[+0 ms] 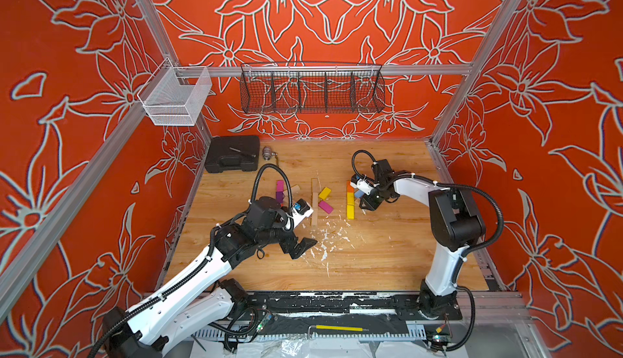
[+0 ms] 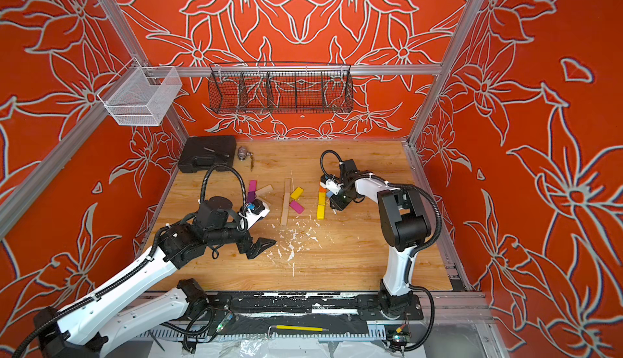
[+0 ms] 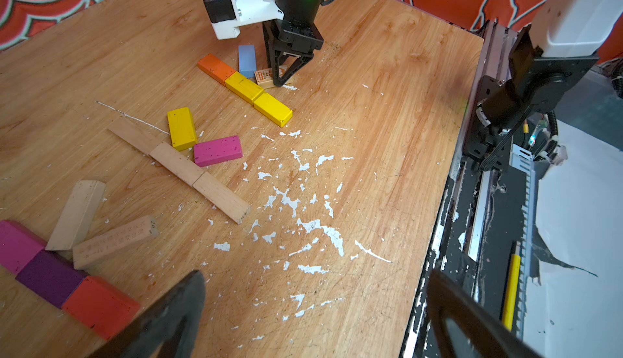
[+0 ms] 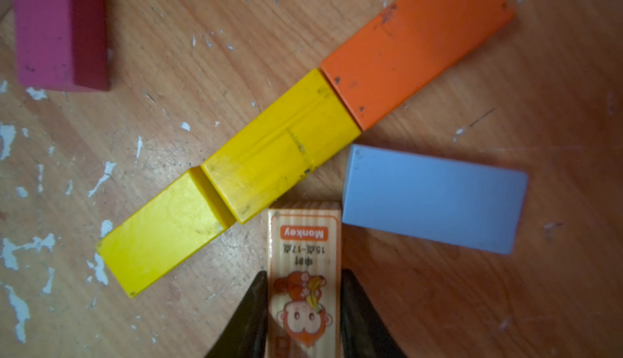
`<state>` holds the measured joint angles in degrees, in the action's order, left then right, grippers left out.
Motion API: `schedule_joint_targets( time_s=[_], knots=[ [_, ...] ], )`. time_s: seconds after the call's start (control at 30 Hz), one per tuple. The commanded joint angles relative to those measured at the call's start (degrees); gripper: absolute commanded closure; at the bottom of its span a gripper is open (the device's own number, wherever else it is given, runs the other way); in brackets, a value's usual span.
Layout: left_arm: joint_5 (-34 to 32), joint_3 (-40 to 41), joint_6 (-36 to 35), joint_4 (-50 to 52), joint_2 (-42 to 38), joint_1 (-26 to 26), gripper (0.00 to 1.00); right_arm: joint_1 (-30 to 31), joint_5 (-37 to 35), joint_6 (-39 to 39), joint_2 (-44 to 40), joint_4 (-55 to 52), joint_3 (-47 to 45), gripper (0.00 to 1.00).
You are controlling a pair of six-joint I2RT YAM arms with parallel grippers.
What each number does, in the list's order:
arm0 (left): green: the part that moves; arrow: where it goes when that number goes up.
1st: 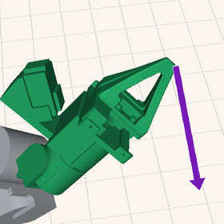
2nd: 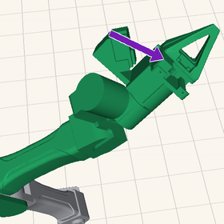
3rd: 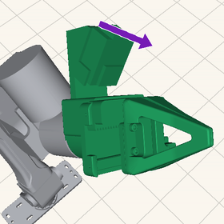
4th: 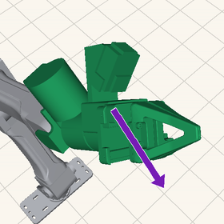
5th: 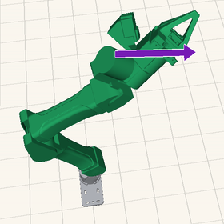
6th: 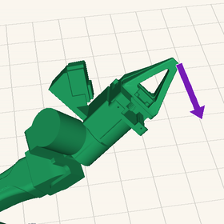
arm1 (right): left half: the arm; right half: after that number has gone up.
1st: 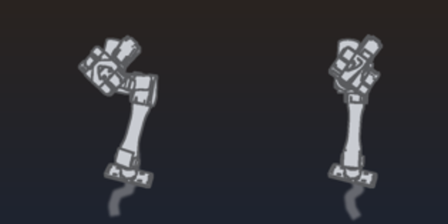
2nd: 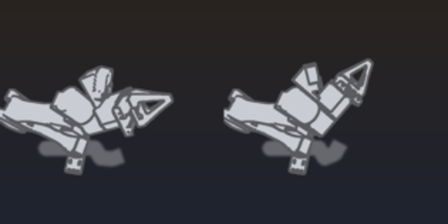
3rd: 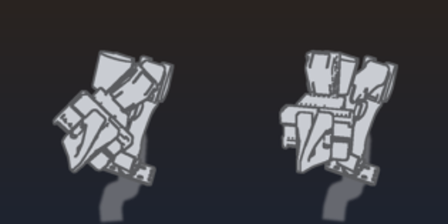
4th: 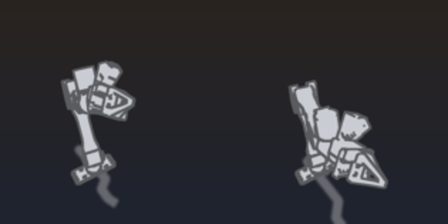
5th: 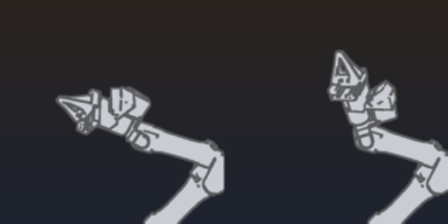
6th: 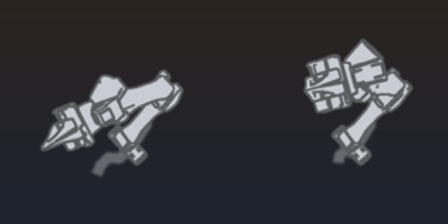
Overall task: Assemble the letter k with building blocks
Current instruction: Assemble the building block at the center of the board.
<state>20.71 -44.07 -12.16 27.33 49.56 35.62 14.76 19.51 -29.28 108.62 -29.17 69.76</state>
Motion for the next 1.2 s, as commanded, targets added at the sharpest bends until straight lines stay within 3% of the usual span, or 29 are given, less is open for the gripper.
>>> schedule_joint_targets(
  time_s=[0.0,0.57,0.8,0.93,1.03,1.17],
  knots=[
    [0.4,-0.2,-0.8,-0.4,-0.1,-0.4,0.00,0.6,1.2,0.5,1.5,-0.3,1.6,0.63],
    [-0.3,-0.1,-0.4,-0.9,-0.1,-0.5,0.00,0.6,-0.6,1.1,-2.7,1.7,-1.0,0.52],
    [-10.7,-0.3,3.3,-1.3,-0.7,-0.5,0.00,-0.4,-2.3,5.3,-13.6,9.6,-7.6,0.45],
    [-21.9,0.2,9.5,-3.6,-0.8,-0.6,0.01,-2.0,-3.1,13.4,-23.8,18.9,-15.4,0.42],
    [-29.9,0.4,14.2,-4.9,0.8,-2.2,0.01,-2.6,-9.6,20.6,-34.3,26.2,-23.4,0.32],
    [-37.8,1.5,14.8,-7.7,3.8,-7.2,0.01,-3.7,-22.6,24.7,-45.9,31.2,-32.1,0.22]
  ],
)
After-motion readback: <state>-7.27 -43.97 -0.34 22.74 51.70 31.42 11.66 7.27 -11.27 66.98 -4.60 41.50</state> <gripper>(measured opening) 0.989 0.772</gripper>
